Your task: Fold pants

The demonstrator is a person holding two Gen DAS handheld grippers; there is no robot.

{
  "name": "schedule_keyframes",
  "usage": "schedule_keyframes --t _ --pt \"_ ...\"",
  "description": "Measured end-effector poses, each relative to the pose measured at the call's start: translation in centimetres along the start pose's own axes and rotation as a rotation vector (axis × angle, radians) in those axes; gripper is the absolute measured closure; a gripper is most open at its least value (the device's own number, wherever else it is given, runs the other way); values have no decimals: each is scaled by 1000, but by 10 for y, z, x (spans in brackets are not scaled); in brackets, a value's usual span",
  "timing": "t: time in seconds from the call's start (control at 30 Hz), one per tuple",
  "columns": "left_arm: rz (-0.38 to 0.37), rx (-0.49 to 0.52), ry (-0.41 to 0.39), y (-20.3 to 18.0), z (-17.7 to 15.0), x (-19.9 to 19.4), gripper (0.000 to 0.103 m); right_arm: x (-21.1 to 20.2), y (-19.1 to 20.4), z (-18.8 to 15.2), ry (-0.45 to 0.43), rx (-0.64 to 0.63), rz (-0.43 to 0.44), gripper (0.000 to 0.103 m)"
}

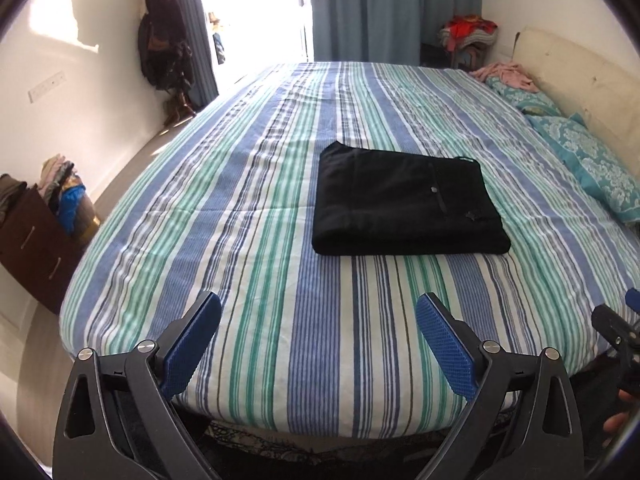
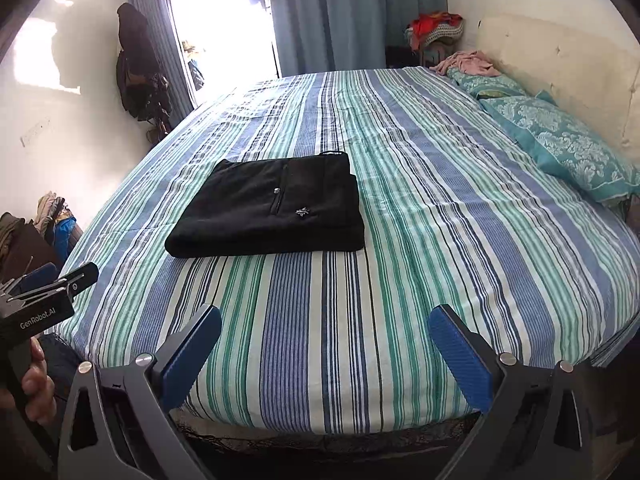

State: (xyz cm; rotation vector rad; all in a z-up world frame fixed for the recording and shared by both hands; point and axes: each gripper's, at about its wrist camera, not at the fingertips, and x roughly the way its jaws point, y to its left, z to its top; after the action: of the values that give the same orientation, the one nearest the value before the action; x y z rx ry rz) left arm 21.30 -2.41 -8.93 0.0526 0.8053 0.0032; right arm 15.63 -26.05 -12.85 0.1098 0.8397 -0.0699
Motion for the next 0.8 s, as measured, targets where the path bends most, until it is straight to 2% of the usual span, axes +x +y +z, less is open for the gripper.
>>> schedule_keyframes --t 0.07,0.17,0.33,0.53,0.8 --pt "11 -13 -18 4 -5 -9 4 -2 3 -3 16 -14 -14 0" --pt "4 -33 40 6 -9 -14 4 -8 7 -9 42 -7 -36 0" --pt "32 56 54 0 -12 -23 4 -22 14 -17 70 4 -38 0" --pt "-18 66 56 -2 -13 -35 4 -42 30 -19 33 -54 -60 0" --pt "-45 76 91 -12 -22 -34 4 -42 40 -21 32 -72 -45 0"
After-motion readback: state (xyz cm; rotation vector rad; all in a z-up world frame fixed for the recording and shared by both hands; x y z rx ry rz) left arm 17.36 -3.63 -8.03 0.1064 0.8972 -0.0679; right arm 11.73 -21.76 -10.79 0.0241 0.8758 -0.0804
